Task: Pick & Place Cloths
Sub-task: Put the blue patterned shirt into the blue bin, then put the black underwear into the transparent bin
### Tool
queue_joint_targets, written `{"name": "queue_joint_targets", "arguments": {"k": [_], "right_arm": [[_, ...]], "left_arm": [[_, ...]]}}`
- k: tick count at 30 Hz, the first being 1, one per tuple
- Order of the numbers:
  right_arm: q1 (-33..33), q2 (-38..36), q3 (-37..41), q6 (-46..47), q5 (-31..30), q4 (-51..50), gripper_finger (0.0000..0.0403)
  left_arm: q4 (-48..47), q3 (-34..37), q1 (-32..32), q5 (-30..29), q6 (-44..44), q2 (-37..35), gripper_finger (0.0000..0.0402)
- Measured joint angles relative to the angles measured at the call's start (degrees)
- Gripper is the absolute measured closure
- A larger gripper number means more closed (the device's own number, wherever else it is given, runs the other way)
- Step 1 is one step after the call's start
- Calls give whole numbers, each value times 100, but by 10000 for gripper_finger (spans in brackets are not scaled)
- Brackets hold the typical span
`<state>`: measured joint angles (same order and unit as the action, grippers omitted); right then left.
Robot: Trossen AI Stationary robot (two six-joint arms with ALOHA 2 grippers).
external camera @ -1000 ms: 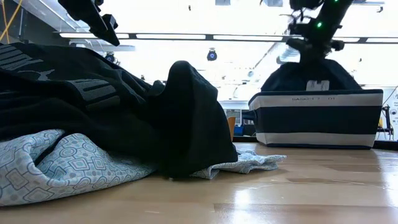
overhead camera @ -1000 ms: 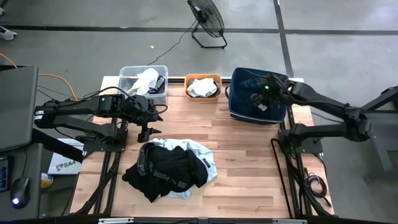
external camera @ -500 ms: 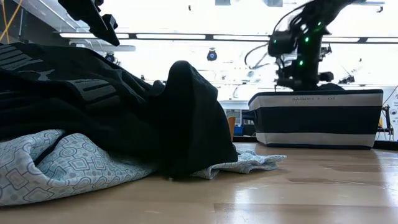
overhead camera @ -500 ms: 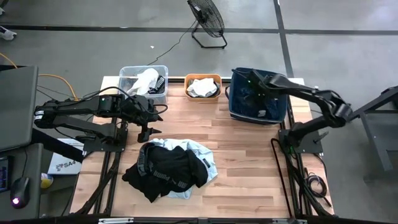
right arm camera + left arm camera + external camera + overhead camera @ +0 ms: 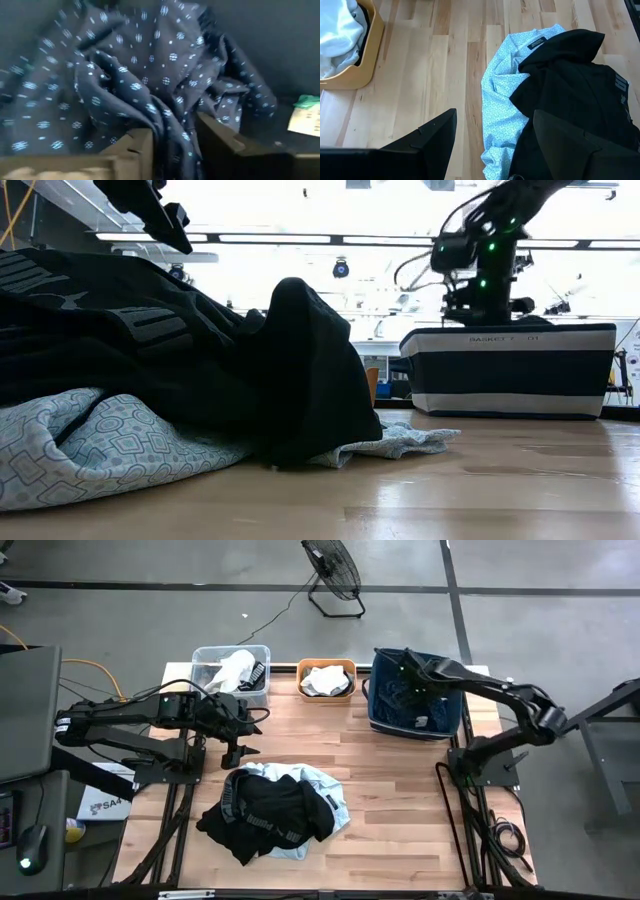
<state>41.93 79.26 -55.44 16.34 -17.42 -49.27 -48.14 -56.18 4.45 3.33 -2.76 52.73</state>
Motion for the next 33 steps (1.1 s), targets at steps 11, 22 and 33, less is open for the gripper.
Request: {"name": "queue_joint_targets", "arguments": {"k": [11, 22, 33], "right_arm": [[7, -1682, 0, -7, 203, 92, 136], [-106, -2744, 0, 572, 860, 94, 113], [-1223, -2895, 4, 1052, 1067, -22, 114]], "left_arm": [[0, 0, 2, -2, 1, 0, 142], [212, 389, 2, 1, 94, -2, 142], [811, 1218, 2, 1007, 625, 31, 142]]}}
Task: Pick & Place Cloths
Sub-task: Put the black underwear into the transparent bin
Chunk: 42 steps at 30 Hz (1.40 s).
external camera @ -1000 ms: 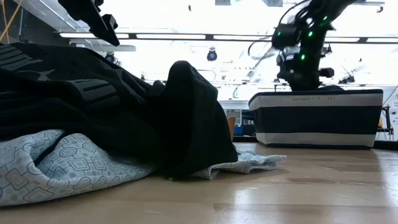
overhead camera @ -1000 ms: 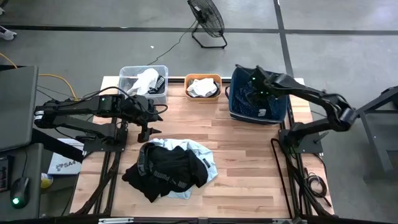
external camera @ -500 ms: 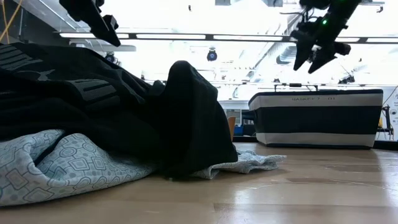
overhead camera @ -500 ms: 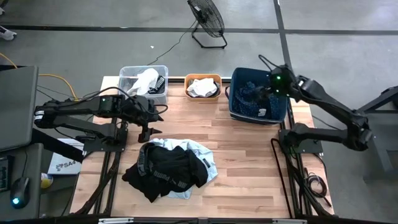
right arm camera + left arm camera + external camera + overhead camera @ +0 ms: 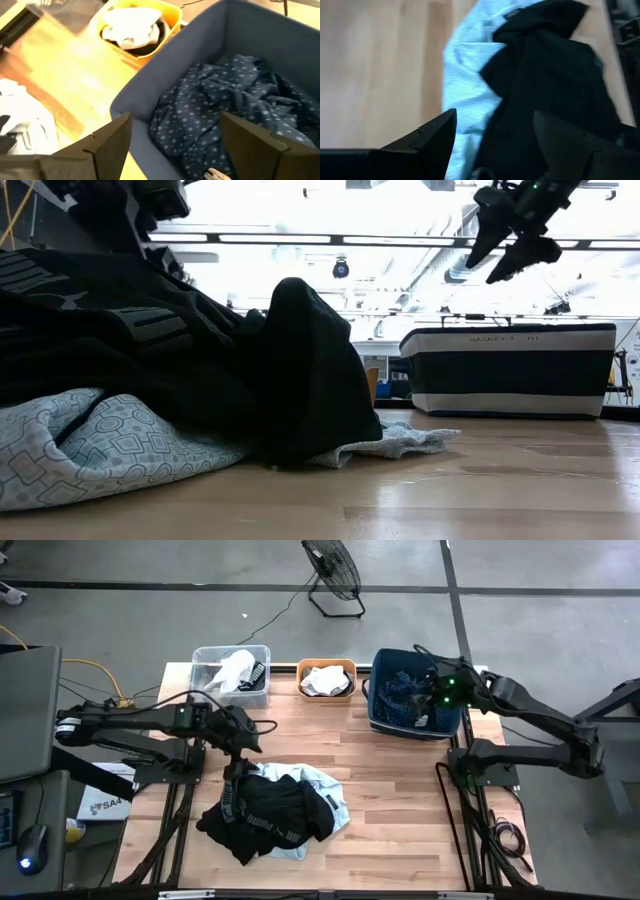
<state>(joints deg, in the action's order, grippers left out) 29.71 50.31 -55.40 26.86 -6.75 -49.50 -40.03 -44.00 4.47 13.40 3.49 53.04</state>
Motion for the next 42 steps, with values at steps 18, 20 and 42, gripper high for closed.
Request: {"name": "queue_joint_targets", "arguments": {"k": [18, 20, 42], "right_arm": [[-1476, 10, 0, 356, -866, 0, 114], [-1531, 10, 0, 356, -933, 3, 114], [-1634, 243, 0, 348, -1134, 39, 114]], "left_arm": [[1364, 384, -1057, 602, 1082, 762, 142], [1390, 384, -1199, 486, 1179, 865, 142], [1640, 380, -1915, 684, 1492, 1150, 142]]}}
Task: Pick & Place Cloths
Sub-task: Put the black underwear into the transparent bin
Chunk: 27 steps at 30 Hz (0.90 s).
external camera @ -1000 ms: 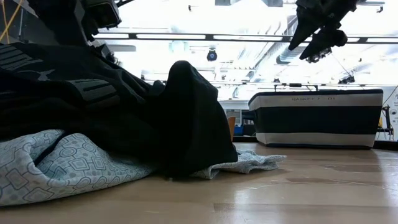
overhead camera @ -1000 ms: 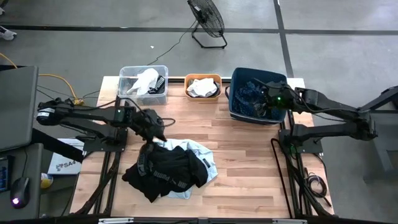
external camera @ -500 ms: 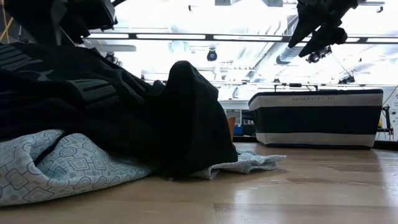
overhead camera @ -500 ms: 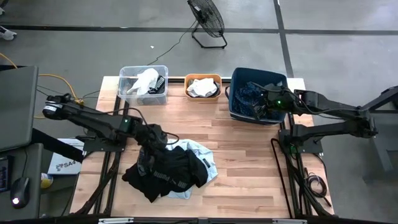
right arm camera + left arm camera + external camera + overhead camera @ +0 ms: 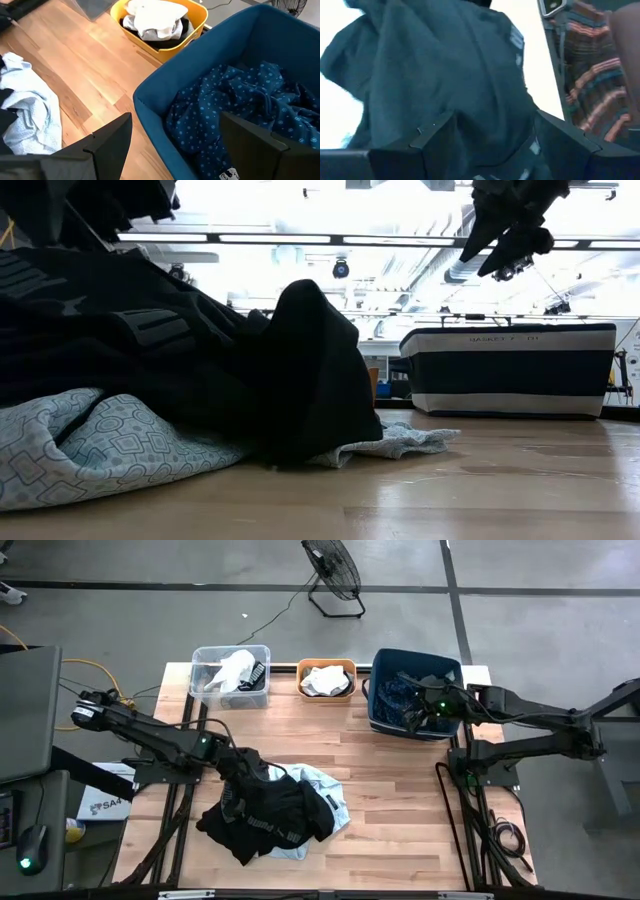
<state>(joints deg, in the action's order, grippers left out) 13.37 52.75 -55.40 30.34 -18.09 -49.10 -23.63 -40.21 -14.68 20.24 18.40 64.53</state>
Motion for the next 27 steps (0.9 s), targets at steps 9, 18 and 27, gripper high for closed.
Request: {"name": "queue_joint_targets", "arguments": {"k": [9, 18, 27], "right_arm": [[0, 208, 0, -12, 20, -11, 114], [0, 239, 0, -12, 22, -15, 114], [0, 237, 0, -12, 22, -37, 114]], "left_arm": [[104, 0, 0, 195, -12, 82, 142], [699, 0, 2, 777, -110, 586, 142], [807, 0, 2, 751, -363, 590, 209]]}}
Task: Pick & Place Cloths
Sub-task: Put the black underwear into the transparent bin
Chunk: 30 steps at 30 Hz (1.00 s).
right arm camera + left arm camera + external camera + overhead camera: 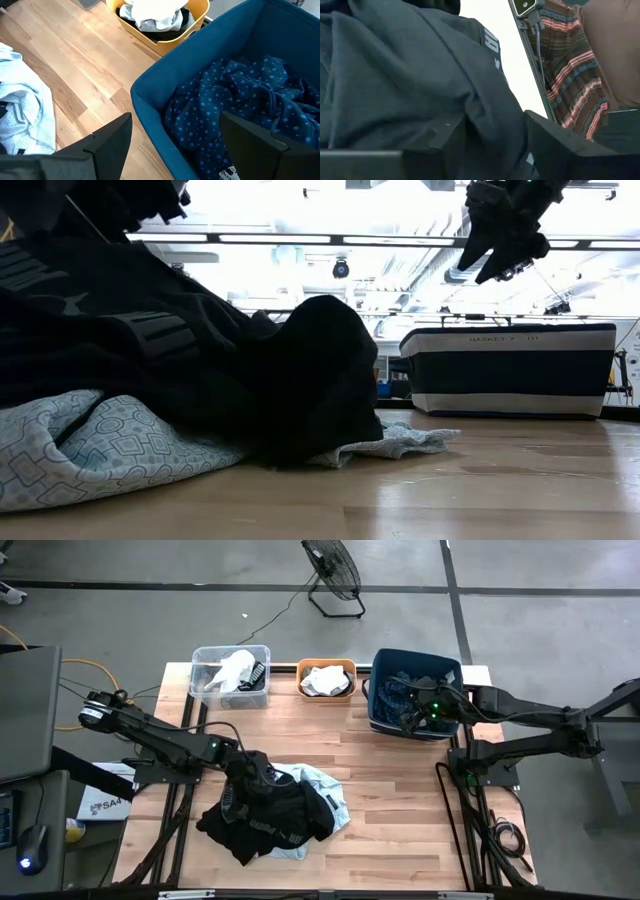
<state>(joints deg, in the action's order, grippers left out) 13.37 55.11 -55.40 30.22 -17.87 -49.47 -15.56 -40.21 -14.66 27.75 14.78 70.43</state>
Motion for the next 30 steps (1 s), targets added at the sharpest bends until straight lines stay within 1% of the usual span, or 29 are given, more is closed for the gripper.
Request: {"name": "queue_joint_targets", "arguments": {"k": [2, 7, 8, 9, 12, 14, 16, 20, 30], "right_arm": [[0, 0, 0, 0, 0, 0, 114], [0, 0, 0, 0, 0, -2, 114], [0, 0, 0, 0, 0, -2, 114], [0, 0, 0, 0, 0, -2, 114], [0, 0, 0, 0, 0, -2, 114], [0, 0, 0, 0, 0, -2, 114], [0, 0, 0, 0, 0, -3, 114], [0, 0, 0, 7, 0, -3, 114], [0, 0, 0, 4, -2, -4, 114]], "left_arm": [[23, 0, 0, 0, -97, 0, 247], [49, 0, 0, -24, -399, 0, 366], [49, 0, 0, -24, -441, -1, 383], [43, 0, 2, -24, -461, -12, 389], [-64, -7, 2, -67, -580, -115, 385], [-498, -147, 2, -309, -663, -222, 389], [-1104, -400, 2, -715, -741, -362, 395], [-2156, -981, 2, -1683, -771, -624, 395], [-3644, -2490, 0, -4346, -858, -986, 398]]}}
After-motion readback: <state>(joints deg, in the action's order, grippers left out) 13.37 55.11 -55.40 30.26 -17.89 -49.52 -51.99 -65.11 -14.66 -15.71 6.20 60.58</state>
